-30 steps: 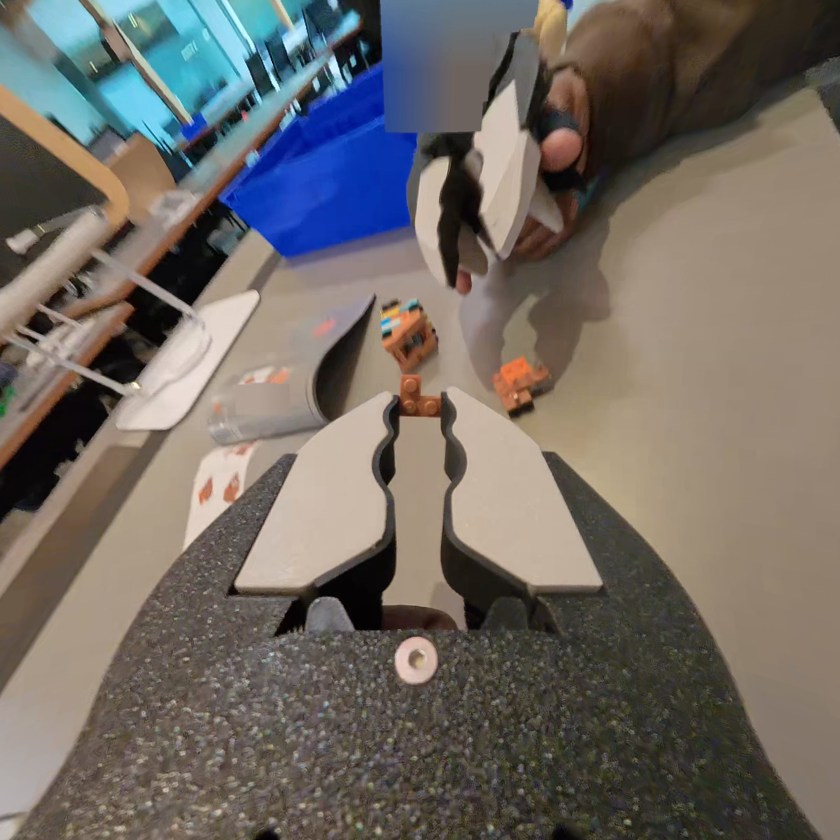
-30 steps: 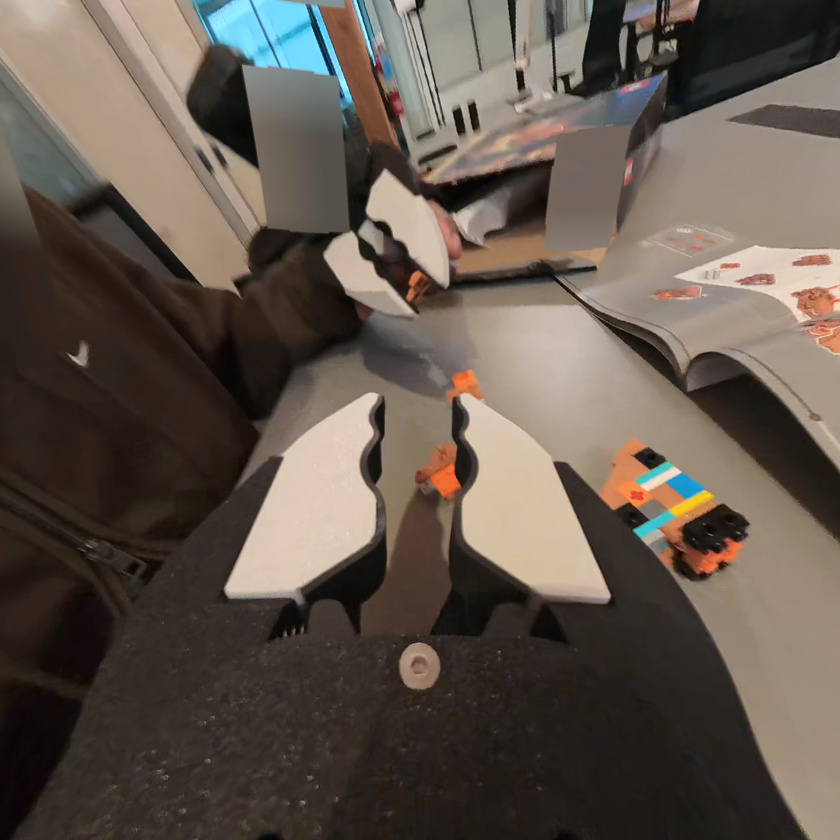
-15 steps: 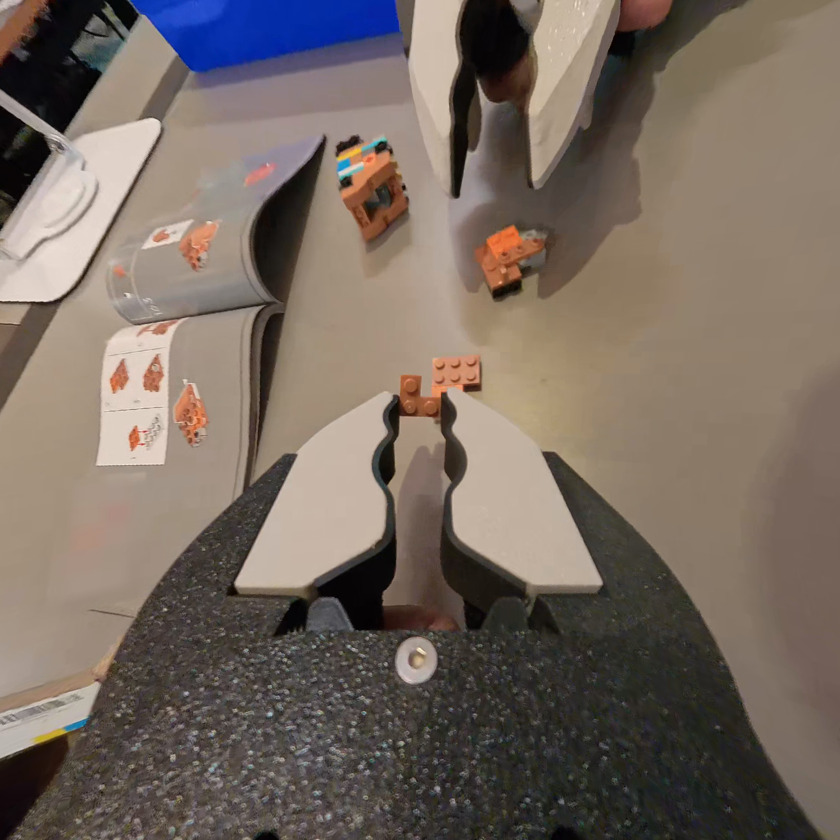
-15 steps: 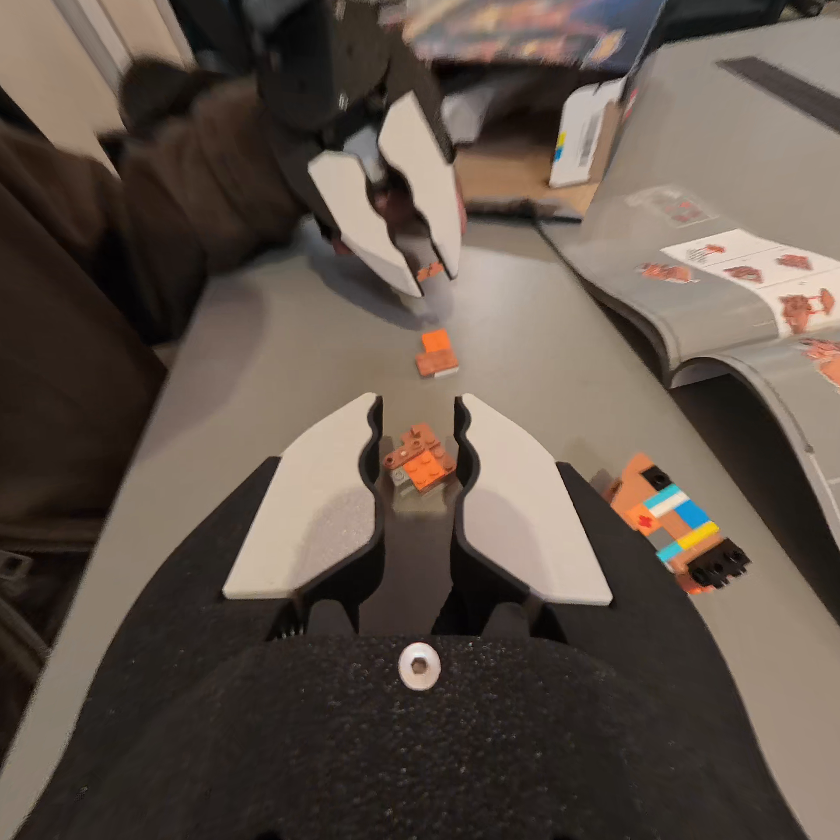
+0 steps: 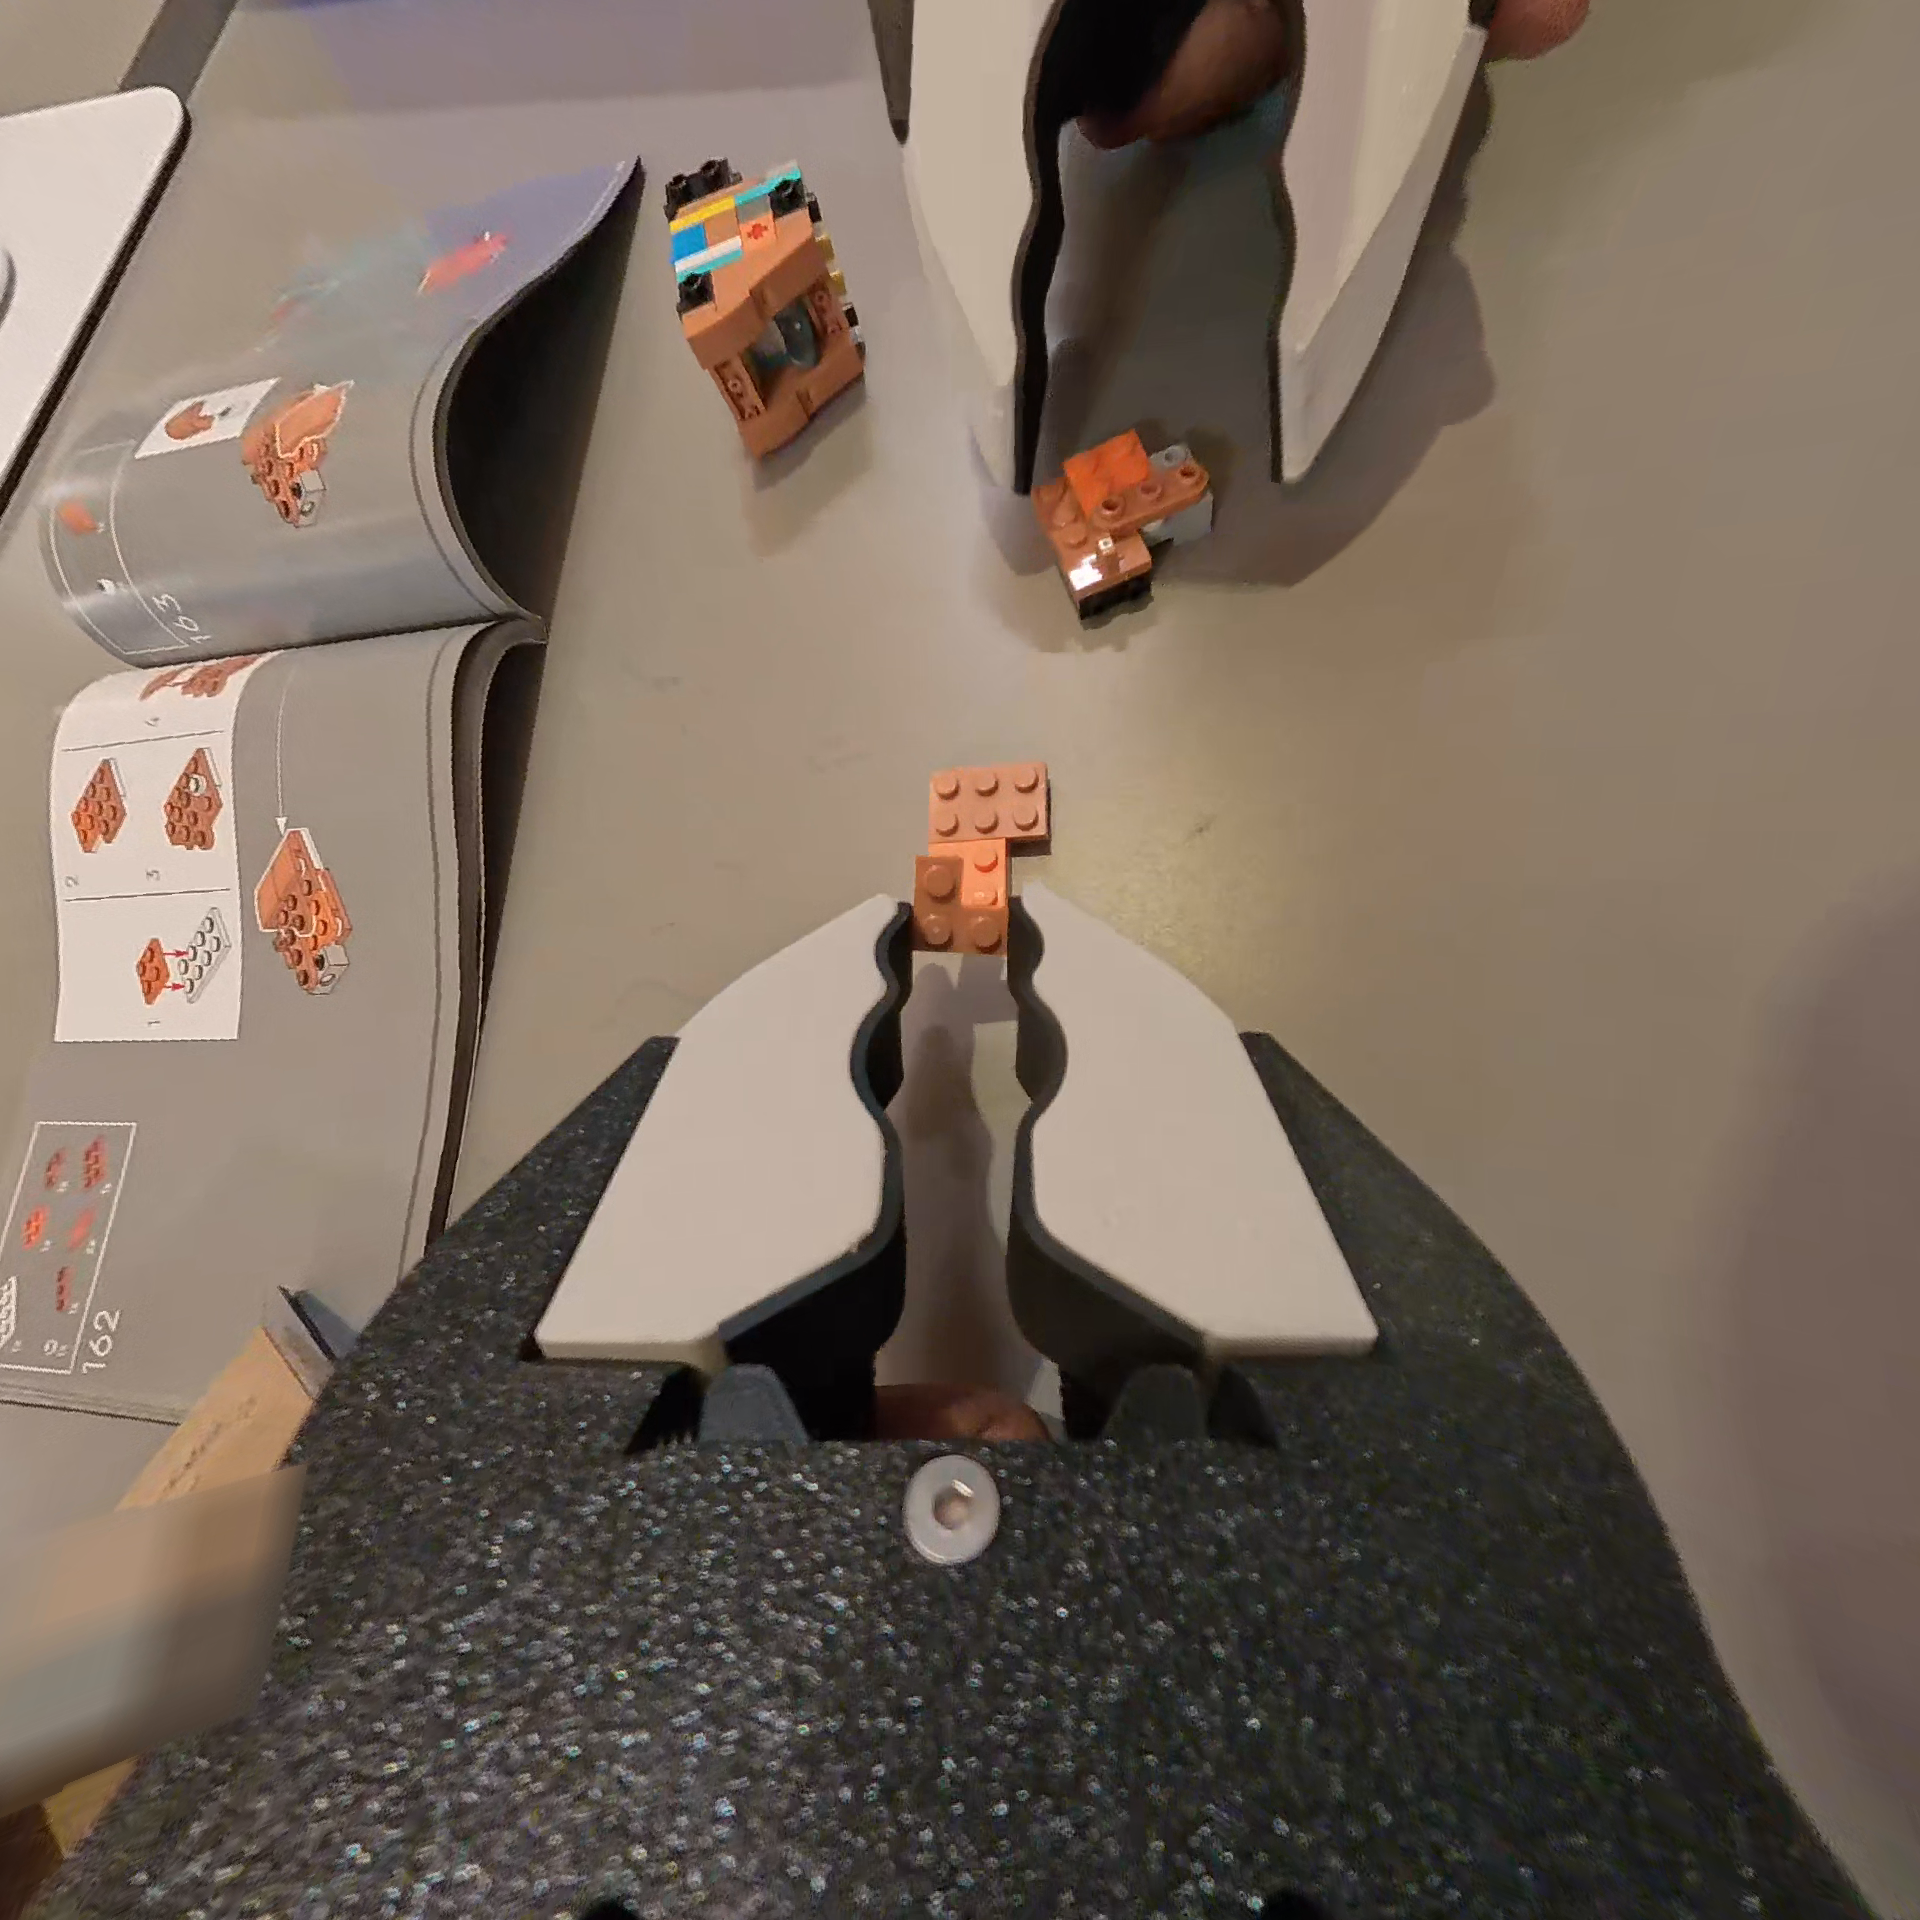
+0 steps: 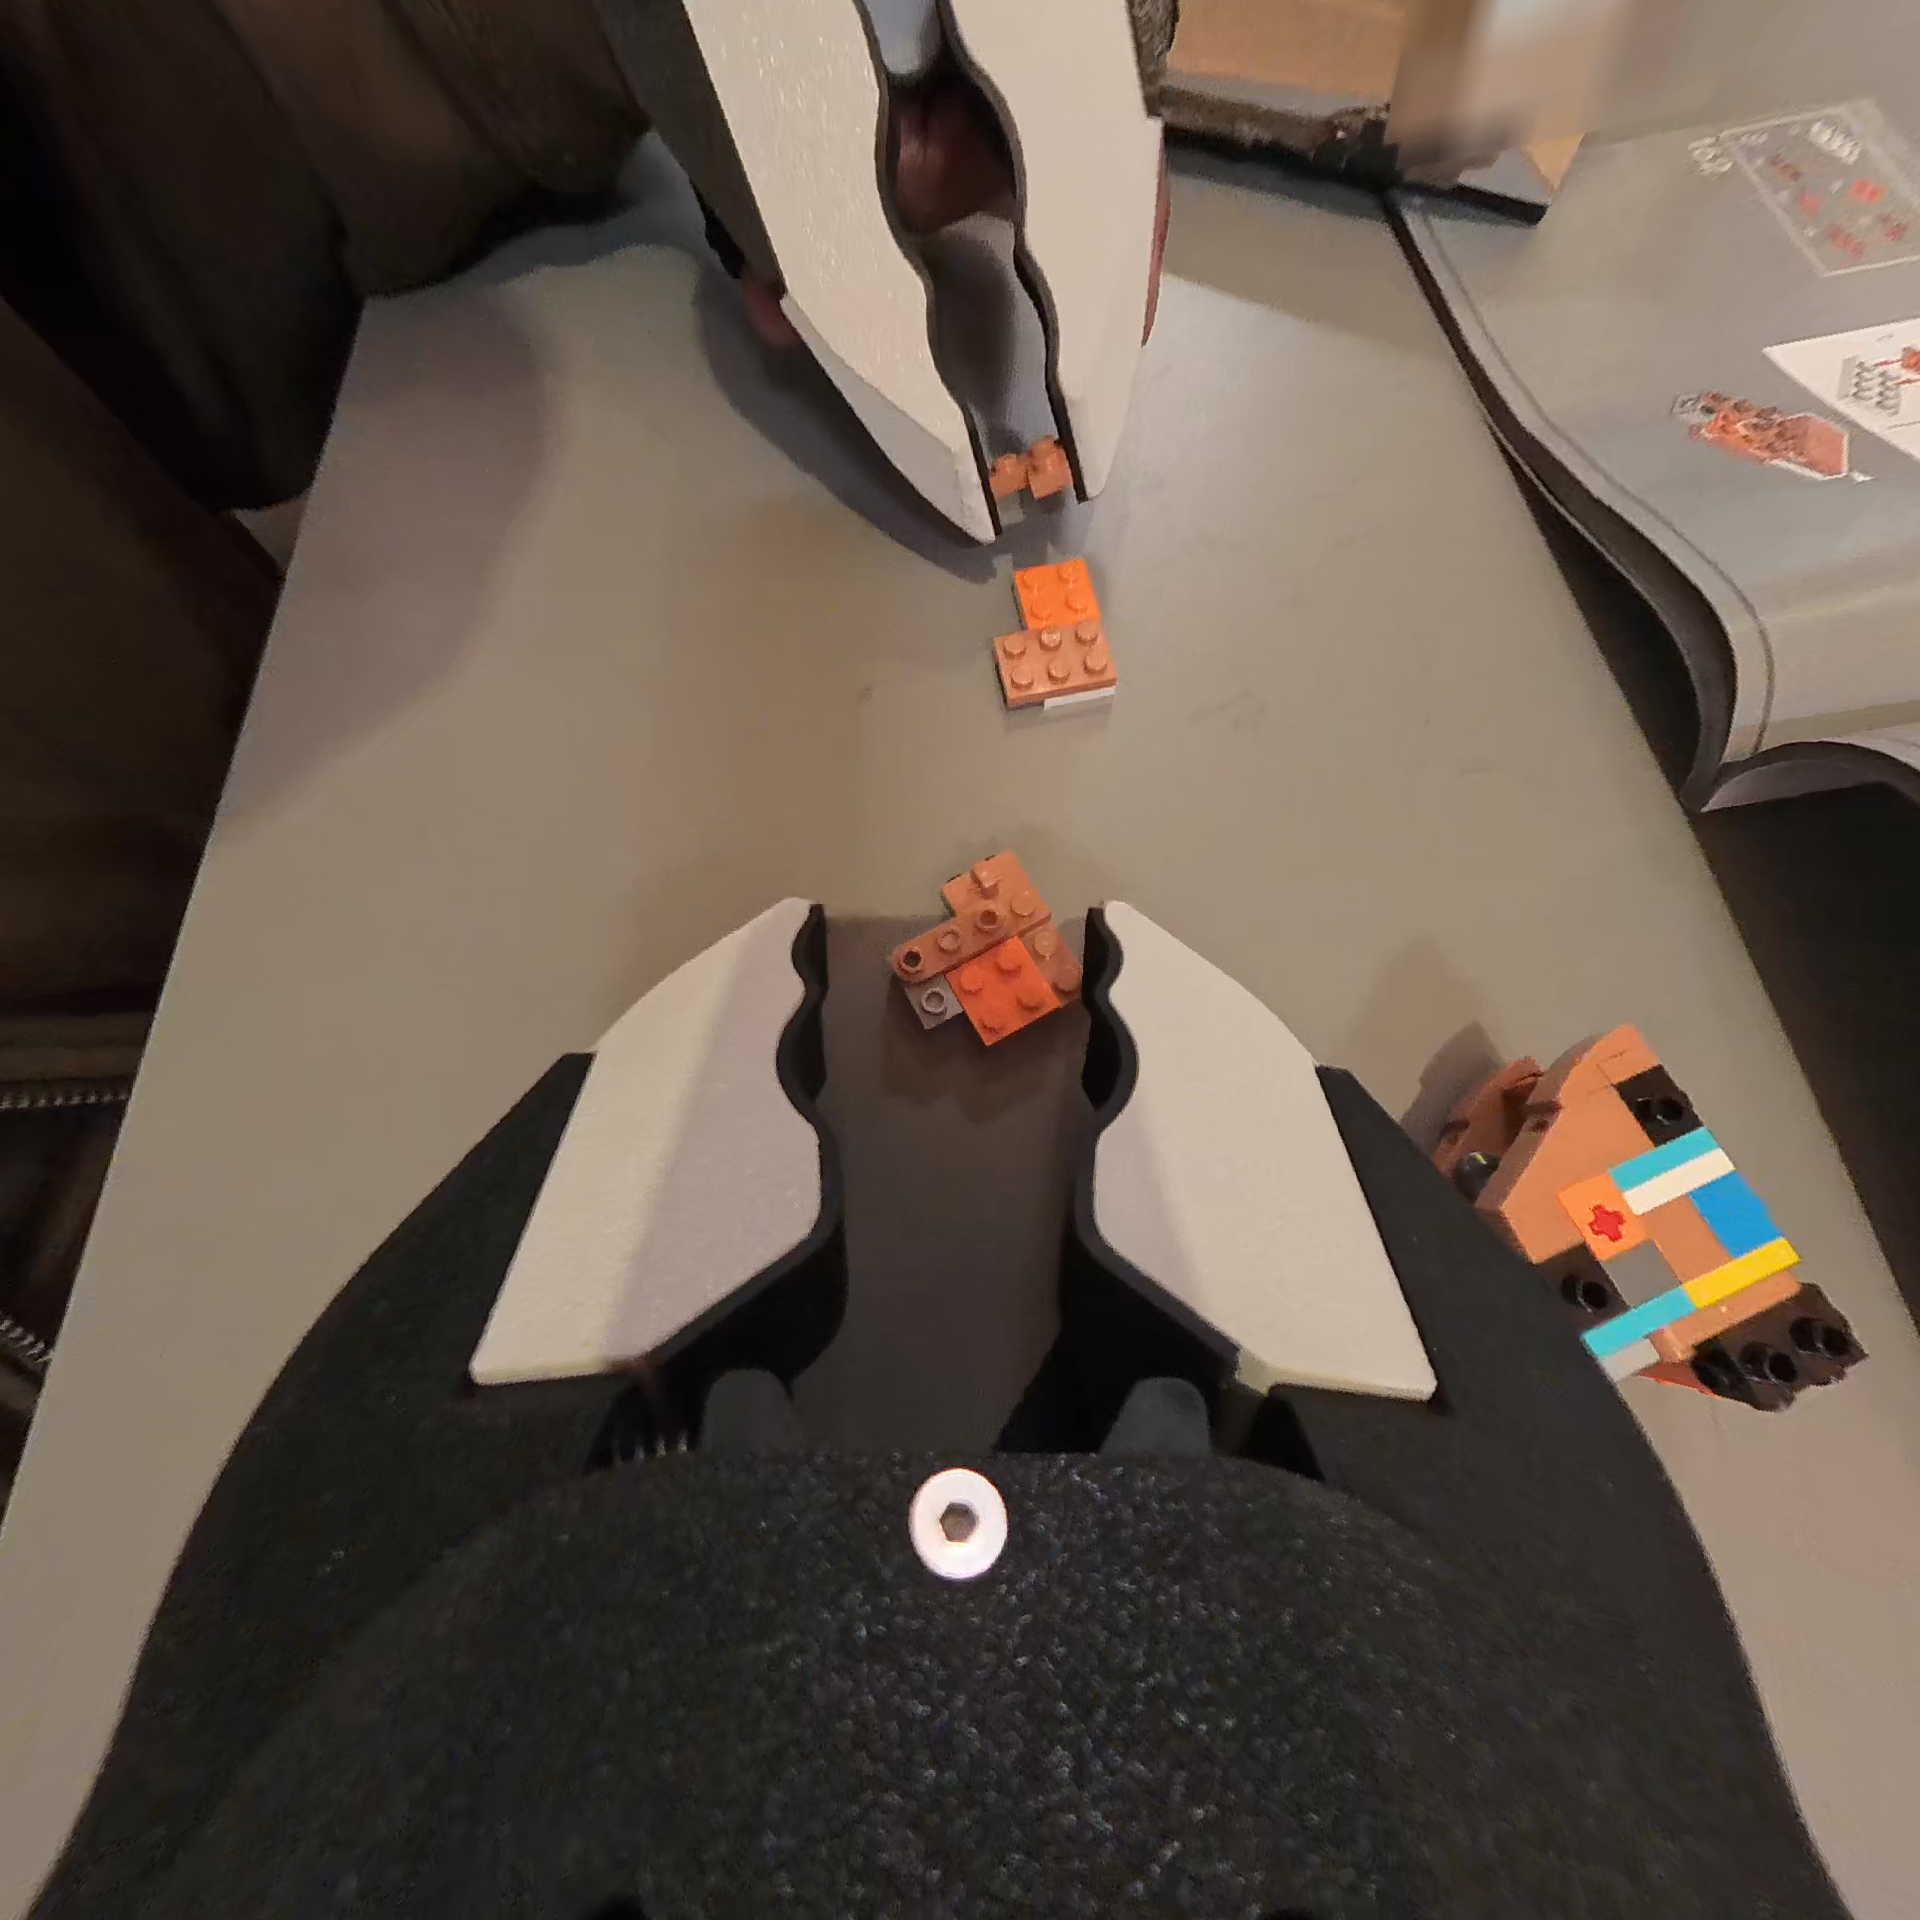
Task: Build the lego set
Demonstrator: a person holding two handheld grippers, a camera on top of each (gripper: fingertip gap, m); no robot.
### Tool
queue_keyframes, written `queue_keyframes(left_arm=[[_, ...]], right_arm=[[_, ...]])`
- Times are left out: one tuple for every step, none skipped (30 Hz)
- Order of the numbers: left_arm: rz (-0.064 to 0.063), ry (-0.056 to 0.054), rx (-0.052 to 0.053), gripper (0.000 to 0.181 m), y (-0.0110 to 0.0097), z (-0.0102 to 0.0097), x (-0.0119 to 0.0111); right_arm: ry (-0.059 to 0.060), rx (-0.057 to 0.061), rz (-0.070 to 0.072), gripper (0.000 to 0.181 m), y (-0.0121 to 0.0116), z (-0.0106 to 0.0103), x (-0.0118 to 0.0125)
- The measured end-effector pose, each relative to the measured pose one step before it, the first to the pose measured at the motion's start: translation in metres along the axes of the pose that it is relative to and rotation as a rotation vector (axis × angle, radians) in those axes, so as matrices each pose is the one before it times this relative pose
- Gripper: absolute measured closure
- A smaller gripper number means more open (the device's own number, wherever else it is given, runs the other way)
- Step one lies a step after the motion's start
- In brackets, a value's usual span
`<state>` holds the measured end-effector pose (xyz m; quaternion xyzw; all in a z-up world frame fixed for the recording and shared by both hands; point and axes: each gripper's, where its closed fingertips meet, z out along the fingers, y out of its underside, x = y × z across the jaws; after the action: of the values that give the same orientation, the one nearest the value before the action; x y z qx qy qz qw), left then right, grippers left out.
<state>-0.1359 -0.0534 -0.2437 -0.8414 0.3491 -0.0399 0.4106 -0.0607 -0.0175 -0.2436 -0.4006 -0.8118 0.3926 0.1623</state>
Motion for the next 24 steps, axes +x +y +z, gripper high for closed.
queue_keyframes(left_arm=[[-0.0009, -0.0010, 0.0018, 0.164, -0.00021, -0.00004, -0.00009], [-0.0017, -0.0002, 0.0018, 0.164, -0.00009, -0.00001, 0.00000], [-0.0016, 0.0002, 0.0009, 0.164, -0.00005, 0.00006, -0.00007], [-0.0011, -0.0002, 0.0005, 0.164, 0.00009, 0.00020, -0.00004], [-0.0015, -0.0003, -0.0006, 0.164, 0.00015, 0.00025, -0.00015], [-0.0014, 0.0002, -0.0010, 0.164, 0.00011, 0.00033, -0.00008], [-0.0010, 0.0004, -0.0009, 0.164, 0.00025, 0.00027, 0.00007], [-0.0007, 0.0012, -0.0008, 0.164, 0.00003, 0.00018, 0.00018], [-0.0003, 0.0009, 0.0006, 0.164, 0.00000, 0.00011, 0.00016], [-0.0008, 0.0010, 0.0007, 0.164, -0.00019, 0.00015, 0.00020], [-0.0004, 0.0001, 0.0006, 0.164, -0.00015, -0.00002, 0.00002], [0.0000, 0.0002, 0.0010, 0.164, -0.00020, 0.00001, 0.00000], [-0.0006, -0.0002, 0.0007, 0.164, -0.00016, -0.00002, -0.00001], [-0.0009, -0.0010, 0.0006, 0.164, -0.00008, -0.00003, -0.00030], [-0.0012, -0.0003, 0.0008, 0.164, -0.00016, 0.00002, -0.00012], [-0.0009, 0.0008, 0.0005, 0.164, -0.00002, 0.00000, 0.00009], [0.0001, 0.0003, -0.0002, 0.164, 0.00000, 0.00015, 0.00007], [0.0008, -0.0007, -0.0006, 0.164, 0.00010, 0.00006, -0.00005], [0.0006, -0.0004, -0.0001, 0.164, -0.00009, 0.00006, 0.00006], [0.0000, -0.0002, 0.0001, 0.164, -0.00006, 0.00008, -0.00009], [-0.0007, -0.0007, -0.0002, 0.164, 0.00011, 0.00008, -0.00016], [-0.0008, -0.0012, -0.0007, 0.164, 0.00018, 0.00004, -0.00022], [-0.0007, -0.0014, -0.0002, 0.164, -0.00001, 0.00009, -0.00034], [-0.0008, -0.0013, 0.0001, 0.164, 0.00008, 0.00010, -0.00022]], right_arm=[[0.0004, -0.0072, -0.0057, 0.134, 0.00095, 0.00064, -0.00059], [0.0007, -0.0041, -0.0039, 0.134, 0.00067, 0.00037, -0.00042], [0.0004, -0.0011, -0.0012, 0.134, 0.00038, -0.00002, -0.00020], [0.0002, 0.0008, 0.0020, 0.134, 0.00009, -0.00003, 0.00012], [-0.0013, 0.0011, 0.0037, 0.134, 0.00003, -0.00017, 0.00009], [-0.0022, 0.0021, 0.0038, 0.134, -0.00009, -0.00026, 0.00012], [-0.0018, 0.0013, 0.0041, 0.134, 0.00010, -0.00013, 0.00023], [-0.0012, 0.0008, 0.0038, 0.134, 0.00005, -0.00002, 0.00009], [0.0005, 0.0009, 0.0028, 0.135, -0.00003, -0.00008, 0.00024], [0.0008, -0.0007, 0.0017, 0.135, 0.00018, 0.00014, 0.00020], [0.0009, -0.0025, -0.0001, 0.135, 0.00041, 0.00035, 0.00004], [0.0010, -0.0037, -0.0012, 0.135, 0.00041, 0.00047, -0.00004], [0.0006, -0.0048, -0.0014, 0.135, 0.00057, 0.00068, -0.00016], [0.0018, -0.0055, -0.0015, 0.136, 0.00058, 0.00056, 0.00000], [0.0023, -0.0053, -0.0013, 0.136, 0.00057, 0.00069, 0.00012], [0.0028, -0.0042, -0.0008, 0.137, 0.00040, 0.00048, 0.00022], [0.0030, -0.0034, 0.0004, 0.137, 0.00036, 0.00045, 0.00032], [0.0016, -0.0030, 0.0010, 0.138, 0.00022, 0.00041, 0.00022], [0.0014, -0.0022, 0.0013, 0.138, 0.00017, 0.00025, 0.00027], [0.0020, -0.0018, 0.0018, 0.139, 0.00024, 0.00030, 0.00040], [0.0035, -0.0019, 0.0025, 0.140, 0.00012, 0.00028, 0.00059], [0.0038, -0.0014, 0.0026, 0.141, 0.00003, 0.00019, 0.00056], [0.0035, -0.0006, 0.0013, 0.141, -0.00007, 0.00025, 0.00061], [0.0027, -0.0007, 0.0004, 0.142, 0.00007, 0.00012, 0.00032]])
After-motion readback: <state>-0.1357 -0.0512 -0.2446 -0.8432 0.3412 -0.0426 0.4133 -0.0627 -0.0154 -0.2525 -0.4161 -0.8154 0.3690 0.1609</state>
